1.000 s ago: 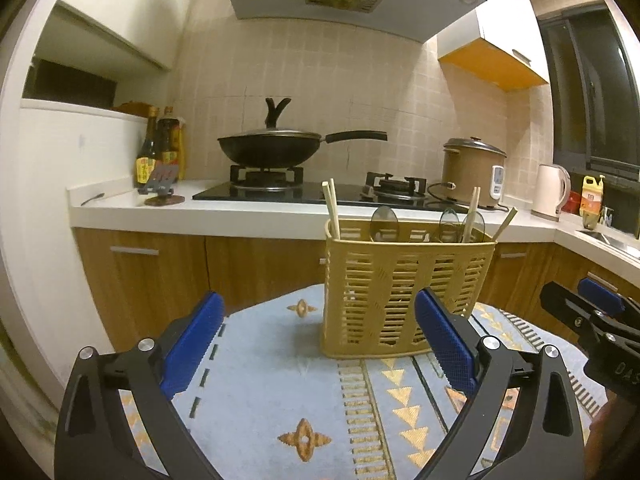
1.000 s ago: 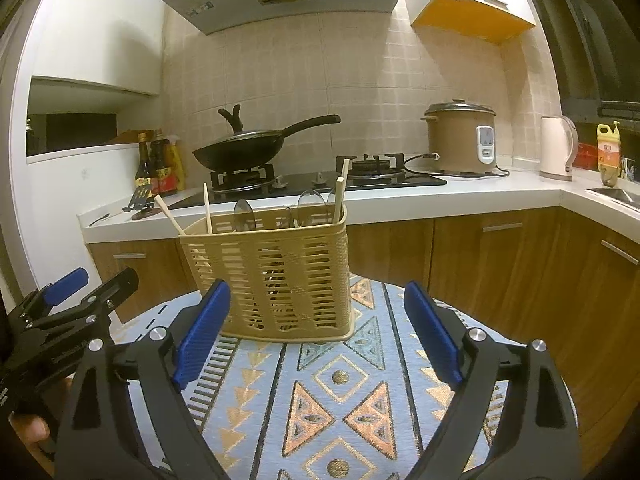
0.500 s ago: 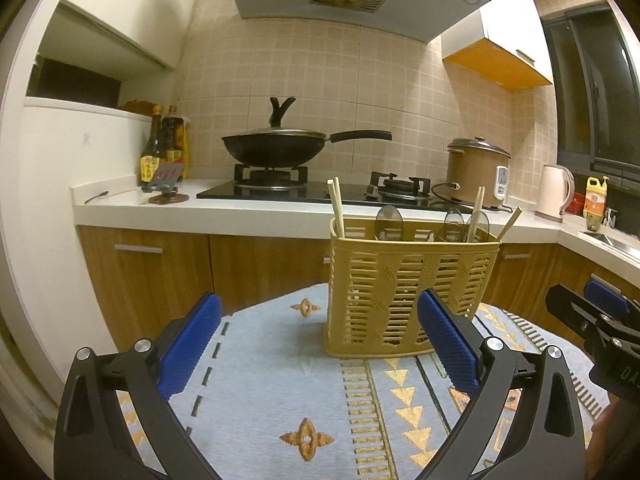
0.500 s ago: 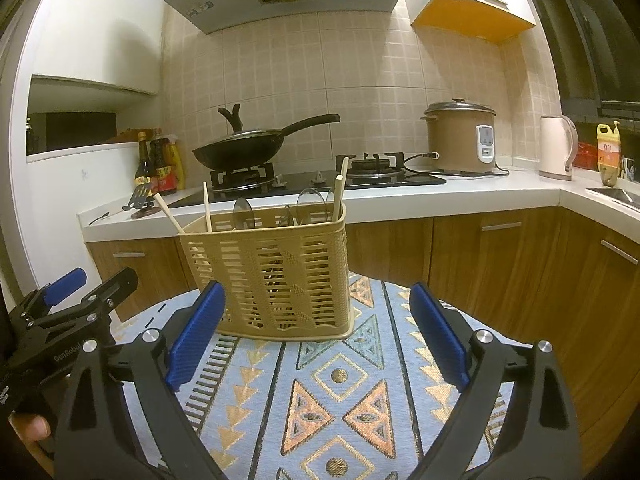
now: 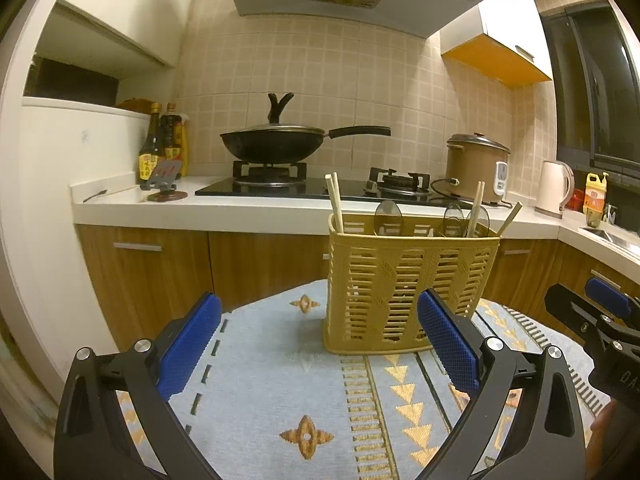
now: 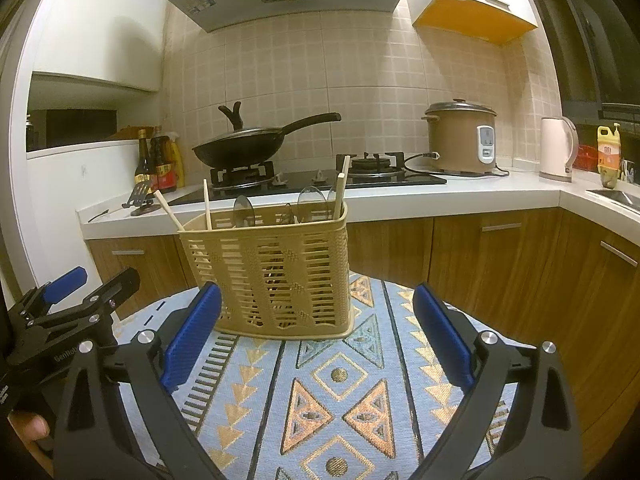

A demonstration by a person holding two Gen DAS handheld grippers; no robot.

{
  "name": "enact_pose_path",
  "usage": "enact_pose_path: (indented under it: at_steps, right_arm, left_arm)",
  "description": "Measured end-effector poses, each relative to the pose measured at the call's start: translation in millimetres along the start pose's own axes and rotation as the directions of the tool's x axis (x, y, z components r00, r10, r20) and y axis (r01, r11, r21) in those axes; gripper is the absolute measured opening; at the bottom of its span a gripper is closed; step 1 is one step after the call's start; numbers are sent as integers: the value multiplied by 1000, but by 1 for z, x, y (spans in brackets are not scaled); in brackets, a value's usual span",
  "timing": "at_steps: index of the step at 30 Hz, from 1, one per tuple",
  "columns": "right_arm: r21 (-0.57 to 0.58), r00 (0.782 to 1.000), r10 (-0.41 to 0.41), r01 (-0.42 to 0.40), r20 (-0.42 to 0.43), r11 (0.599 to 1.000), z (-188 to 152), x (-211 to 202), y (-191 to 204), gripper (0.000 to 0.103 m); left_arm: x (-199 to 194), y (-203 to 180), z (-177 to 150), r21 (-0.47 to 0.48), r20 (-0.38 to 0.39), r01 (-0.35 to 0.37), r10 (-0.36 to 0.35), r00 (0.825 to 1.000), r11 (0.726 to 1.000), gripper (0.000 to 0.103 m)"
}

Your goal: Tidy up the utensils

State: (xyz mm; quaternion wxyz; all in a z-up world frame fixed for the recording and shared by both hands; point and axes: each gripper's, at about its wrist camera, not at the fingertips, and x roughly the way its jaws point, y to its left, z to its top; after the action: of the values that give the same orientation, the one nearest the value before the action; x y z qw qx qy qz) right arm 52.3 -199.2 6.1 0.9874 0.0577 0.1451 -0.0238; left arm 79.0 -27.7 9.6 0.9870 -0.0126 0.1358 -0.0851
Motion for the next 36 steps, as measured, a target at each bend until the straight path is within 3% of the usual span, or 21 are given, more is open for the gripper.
enact_pose_path:
  at_steps: [36]
  right_arm:
    - [-28,1000,-15,15,5,999,-1,0,6,94]
  left_arm:
    - [4,-2,-1,10,-14,9,-9,1000,1000,95]
